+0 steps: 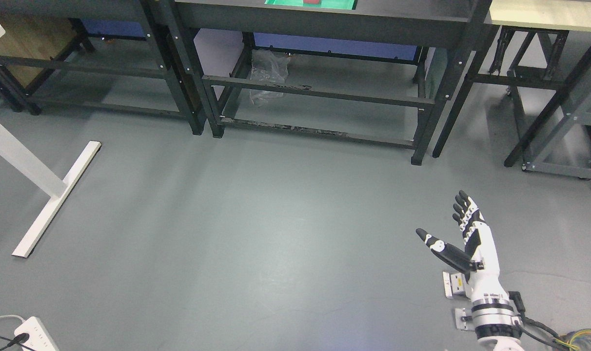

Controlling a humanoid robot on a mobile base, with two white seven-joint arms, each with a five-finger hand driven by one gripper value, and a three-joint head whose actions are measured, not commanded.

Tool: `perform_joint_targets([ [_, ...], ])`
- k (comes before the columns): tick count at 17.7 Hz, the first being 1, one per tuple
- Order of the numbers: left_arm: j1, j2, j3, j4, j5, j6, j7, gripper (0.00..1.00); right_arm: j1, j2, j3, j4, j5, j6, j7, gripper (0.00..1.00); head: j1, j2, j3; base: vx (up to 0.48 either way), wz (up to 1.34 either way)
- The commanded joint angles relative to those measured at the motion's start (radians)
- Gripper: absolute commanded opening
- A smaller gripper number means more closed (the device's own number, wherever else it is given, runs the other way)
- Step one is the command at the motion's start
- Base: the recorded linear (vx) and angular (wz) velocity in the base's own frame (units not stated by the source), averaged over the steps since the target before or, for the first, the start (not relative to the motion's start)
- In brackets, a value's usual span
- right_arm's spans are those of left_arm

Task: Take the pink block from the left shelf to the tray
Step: 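Raise the right hand and drive toward the black shelf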

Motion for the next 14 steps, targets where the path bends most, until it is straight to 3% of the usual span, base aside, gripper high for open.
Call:
perform_joint_targets([
  [1,0.009,0.017,0.000,0.000,-0.002,-0.001,0.001,1.00,0.000,-0.017,-0.006,0.012,-0.001,-0.018,0.001,1.00,0.0000,0.000,0.000,0.000,0.00],
  [10,0.009,0.017,0.000,0.000,-0.002,-0.001,0.001,1.00,-0.002,-0.017,-0.036,0.032,-0.122,-0.077,0.012,1.00,0.0000,0.000,0.000,0.000,0.00],
  [14,0.009,0.017,0.000,0.000,-0.002,-0.001,0.001,1.00,-0.033,-0.037,-0.047,0.023,-0.065,-0.131,0.003,1.00,0.0000,0.000,0.000,0.000,0.00],
])
